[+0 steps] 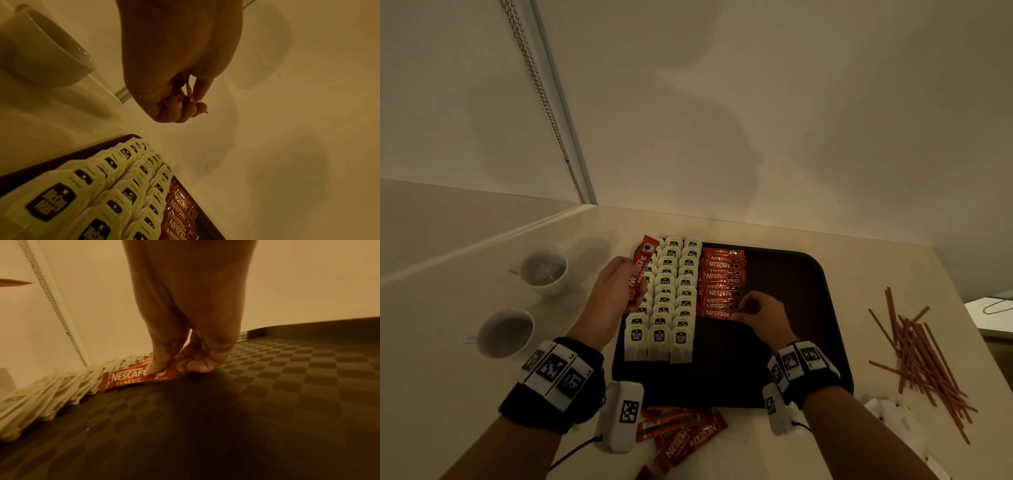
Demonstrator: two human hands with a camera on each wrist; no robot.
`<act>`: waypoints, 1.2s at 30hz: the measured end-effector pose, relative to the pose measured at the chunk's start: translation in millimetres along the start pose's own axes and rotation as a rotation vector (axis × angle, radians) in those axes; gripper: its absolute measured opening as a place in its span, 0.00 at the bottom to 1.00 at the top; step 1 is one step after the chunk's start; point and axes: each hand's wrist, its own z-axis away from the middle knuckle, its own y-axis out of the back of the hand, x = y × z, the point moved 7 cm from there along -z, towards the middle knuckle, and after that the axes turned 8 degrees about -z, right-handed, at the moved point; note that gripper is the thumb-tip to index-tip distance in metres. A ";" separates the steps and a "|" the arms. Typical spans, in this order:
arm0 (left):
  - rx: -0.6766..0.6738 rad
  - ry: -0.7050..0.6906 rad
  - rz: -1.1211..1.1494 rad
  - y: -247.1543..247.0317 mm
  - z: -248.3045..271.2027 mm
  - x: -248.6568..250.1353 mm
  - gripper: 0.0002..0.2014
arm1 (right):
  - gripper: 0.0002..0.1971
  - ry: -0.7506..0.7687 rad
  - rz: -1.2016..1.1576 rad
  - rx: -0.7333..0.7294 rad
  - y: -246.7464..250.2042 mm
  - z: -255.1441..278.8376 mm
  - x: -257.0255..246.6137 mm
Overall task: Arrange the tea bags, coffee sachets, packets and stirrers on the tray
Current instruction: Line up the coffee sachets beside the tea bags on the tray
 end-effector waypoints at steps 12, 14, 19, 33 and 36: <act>-0.046 -0.004 -0.059 -7.7 -0.9 0.0 0.03 | 0.12 -0.026 0.026 0.045 0.9 -5.0 2.6; -0.038 -0.036 -0.070 -7.2 -1.5 1.8 0.04 | 0.13 -0.024 0.032 0.044 1.8 -5.2 3.3; -0.004 -0.106 -0.130 -6.4 0.8 7.1 0.01 | 0.10 0.032 -0.147 0.026 6.8 2.5 -22.7; -0.136 -0.179 -0.042 -29.3 10.8 30.1 0.08 | 0.07 0.402 -0.581 -0.216 15.3 41.9 -148.2; -0.112 -0.174 0.013 -27.2 10.8 27.7 0.05 | 0.06 0.381 -0.569 -0.214 18.9 44.0 -146.9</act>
